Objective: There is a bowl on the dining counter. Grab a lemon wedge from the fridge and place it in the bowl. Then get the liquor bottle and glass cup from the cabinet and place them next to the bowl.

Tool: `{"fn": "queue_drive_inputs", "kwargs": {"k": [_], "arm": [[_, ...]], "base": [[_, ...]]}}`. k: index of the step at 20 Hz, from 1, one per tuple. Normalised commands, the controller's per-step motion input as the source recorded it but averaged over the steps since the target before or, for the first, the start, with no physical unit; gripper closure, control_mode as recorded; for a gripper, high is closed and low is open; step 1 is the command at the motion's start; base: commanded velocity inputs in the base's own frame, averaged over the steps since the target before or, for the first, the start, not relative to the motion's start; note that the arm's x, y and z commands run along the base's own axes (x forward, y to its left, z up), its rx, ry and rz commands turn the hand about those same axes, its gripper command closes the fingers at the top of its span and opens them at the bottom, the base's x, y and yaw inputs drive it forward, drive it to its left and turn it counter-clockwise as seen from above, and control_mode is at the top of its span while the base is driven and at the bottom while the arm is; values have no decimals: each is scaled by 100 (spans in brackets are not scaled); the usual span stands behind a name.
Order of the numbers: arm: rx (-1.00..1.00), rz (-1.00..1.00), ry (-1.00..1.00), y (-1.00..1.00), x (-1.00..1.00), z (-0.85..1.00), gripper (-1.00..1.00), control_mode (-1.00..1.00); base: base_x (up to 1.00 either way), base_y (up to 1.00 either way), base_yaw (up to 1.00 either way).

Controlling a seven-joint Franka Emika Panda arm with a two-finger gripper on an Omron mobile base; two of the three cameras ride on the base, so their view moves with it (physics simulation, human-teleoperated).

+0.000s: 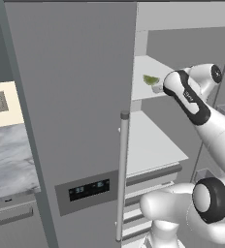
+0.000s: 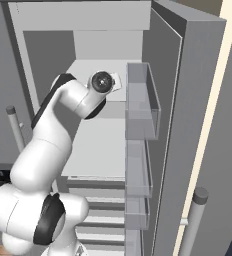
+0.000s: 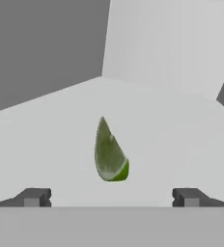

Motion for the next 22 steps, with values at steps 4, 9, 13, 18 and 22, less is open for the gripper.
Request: {"fn": "queue_drive_inputs", "kwargs": {"k": [4,9,13,18,22], "arm": [[0,0,8,14,6,-1,-100,-100],[0,0,8,19,17,0,-100,-100],[0,5,9,2,29,0,-100,-100],[0,7,2,0,28,0,-100,-100],[0,7,0,0,17,-5,-100,-100]], "base": [[0,0,0],[0,0,0],[0,0,0],[0,0,0],[0,0,0]]}}
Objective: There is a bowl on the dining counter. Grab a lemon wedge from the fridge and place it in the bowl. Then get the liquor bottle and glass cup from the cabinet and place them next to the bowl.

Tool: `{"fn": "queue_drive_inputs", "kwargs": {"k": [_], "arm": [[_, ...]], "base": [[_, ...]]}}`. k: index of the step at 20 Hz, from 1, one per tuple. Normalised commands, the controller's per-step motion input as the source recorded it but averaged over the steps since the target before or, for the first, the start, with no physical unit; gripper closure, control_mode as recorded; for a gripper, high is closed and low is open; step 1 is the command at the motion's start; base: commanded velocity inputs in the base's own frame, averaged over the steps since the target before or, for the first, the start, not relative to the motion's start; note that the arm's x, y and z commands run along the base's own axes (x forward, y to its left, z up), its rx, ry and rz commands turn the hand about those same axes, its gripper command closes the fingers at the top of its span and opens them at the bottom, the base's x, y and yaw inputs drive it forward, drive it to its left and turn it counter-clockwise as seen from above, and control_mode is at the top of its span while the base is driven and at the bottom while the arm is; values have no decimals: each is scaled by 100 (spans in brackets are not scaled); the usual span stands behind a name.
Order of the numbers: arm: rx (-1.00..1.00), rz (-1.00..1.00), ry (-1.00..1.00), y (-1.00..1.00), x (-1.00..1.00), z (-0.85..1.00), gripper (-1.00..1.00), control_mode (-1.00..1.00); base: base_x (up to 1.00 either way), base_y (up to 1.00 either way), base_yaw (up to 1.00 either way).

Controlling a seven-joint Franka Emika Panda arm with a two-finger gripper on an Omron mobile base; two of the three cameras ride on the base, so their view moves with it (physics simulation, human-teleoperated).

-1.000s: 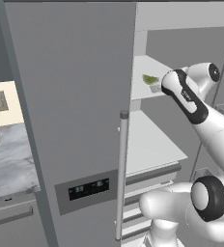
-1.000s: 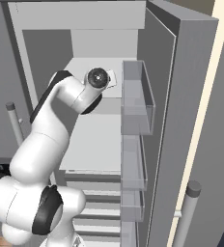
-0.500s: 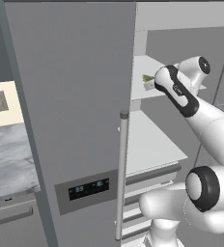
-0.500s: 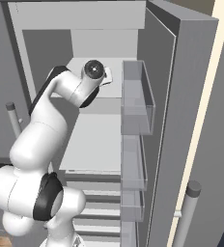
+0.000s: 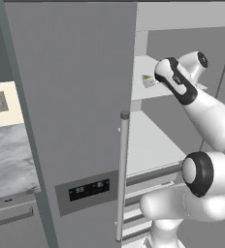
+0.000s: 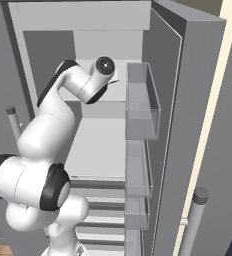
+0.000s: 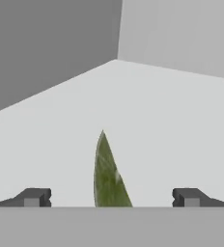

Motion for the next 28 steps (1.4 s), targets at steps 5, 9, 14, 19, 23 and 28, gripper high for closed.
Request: {"fn": "queue_drive_inputs", "kwargs": {"k": [5,9,14,19,23,28], "arm": [[0,9,2,0,1,-35,-100,-100],[0,11,4,0,0,-48,-100,-100],[0,9,5,2,4,-35,100,-100],[0,7,8,6,11,-28,100,-100],[-2,3,7,1,4,-15,100,-100],[0,0,1,0,0,-5,100,-100]], "base": [[0,0,0],[0,0,0],[0,0,0],[0,0,0],[0,0,0],[0,0,0]]}}
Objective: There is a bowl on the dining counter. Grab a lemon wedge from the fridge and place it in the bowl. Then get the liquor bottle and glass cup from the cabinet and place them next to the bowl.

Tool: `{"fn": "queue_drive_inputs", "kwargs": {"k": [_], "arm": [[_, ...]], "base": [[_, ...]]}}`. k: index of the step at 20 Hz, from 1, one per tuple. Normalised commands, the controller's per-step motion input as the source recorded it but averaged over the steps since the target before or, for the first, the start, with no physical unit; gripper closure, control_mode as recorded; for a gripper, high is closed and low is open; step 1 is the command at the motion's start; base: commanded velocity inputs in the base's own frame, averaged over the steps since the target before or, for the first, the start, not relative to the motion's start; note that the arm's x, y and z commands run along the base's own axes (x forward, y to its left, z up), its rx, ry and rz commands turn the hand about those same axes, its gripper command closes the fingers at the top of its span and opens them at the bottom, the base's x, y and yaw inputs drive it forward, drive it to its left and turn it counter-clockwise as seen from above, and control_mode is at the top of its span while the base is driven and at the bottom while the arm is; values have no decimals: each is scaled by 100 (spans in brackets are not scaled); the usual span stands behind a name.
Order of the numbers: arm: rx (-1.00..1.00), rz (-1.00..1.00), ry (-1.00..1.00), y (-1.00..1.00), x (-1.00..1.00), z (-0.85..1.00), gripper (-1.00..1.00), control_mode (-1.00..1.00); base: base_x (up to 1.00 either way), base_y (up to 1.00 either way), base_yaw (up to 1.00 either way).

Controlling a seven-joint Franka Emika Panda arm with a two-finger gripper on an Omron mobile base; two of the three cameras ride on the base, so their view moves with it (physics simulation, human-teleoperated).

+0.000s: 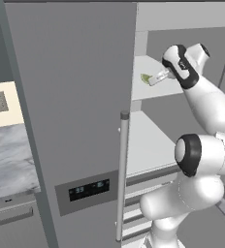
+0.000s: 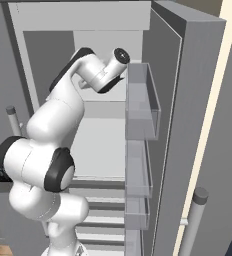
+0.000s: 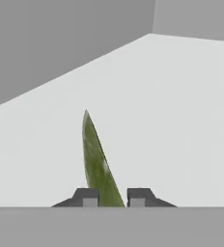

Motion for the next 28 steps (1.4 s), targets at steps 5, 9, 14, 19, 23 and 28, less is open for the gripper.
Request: {"fn": "queue_drive_inputs", "kwargs": {"k": [5,9,14,19,23,28], "arm": [[0,0,-6,0,-22,1,100,-100],[-1,1,-16,3,-43,15,100,-100],[-2,0,-3,7,-17,2,100,-100],[0,0,-1,0,-2,0,100,-100],[0,0,-16,0,-48,0,100,-100],[0,-1,-22,0,-87,0,100,-100]], "base": [[0,0,0],[0,0,0],[0,0,0],[0,0,0],[0,0,0],[0,0,0]]}}
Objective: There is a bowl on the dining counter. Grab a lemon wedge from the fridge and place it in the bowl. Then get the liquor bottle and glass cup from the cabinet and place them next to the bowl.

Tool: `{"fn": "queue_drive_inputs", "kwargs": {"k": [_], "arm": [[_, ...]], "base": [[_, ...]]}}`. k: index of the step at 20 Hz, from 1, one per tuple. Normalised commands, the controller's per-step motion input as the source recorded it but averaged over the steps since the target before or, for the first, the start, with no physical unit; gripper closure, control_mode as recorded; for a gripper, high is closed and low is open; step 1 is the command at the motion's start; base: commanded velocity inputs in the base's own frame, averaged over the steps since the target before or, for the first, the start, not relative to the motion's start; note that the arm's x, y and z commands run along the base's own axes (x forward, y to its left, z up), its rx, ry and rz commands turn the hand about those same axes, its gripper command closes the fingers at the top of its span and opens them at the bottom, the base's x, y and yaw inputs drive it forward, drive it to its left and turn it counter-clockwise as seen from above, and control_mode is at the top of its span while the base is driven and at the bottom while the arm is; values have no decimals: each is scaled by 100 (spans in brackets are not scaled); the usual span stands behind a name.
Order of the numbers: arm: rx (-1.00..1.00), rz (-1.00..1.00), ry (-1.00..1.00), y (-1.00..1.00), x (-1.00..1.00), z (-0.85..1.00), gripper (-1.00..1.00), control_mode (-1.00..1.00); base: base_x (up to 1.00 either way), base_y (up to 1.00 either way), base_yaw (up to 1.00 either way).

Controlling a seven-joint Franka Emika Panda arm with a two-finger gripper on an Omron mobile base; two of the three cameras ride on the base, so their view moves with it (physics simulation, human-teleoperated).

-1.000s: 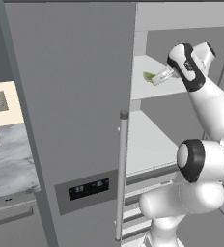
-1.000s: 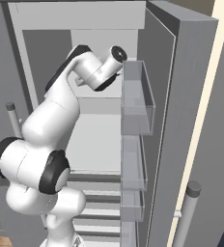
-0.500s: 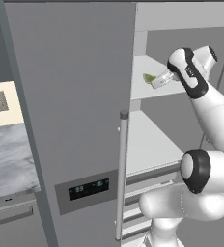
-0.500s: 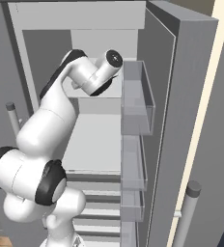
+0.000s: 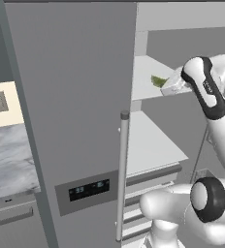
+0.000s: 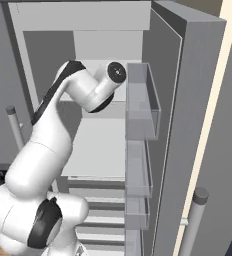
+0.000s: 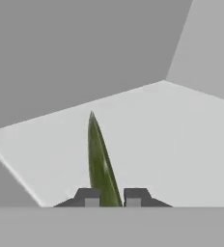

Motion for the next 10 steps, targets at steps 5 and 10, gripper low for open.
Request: {"fn": "queue_drive_inputs", "kwargs": {"k": [5,10], "arm": [[0,0,-22,0,-100,0,100,-100],[0,0,-13,1,-100,8,100,-100]], "base": [[0,0,0],[0,0,0]]}}
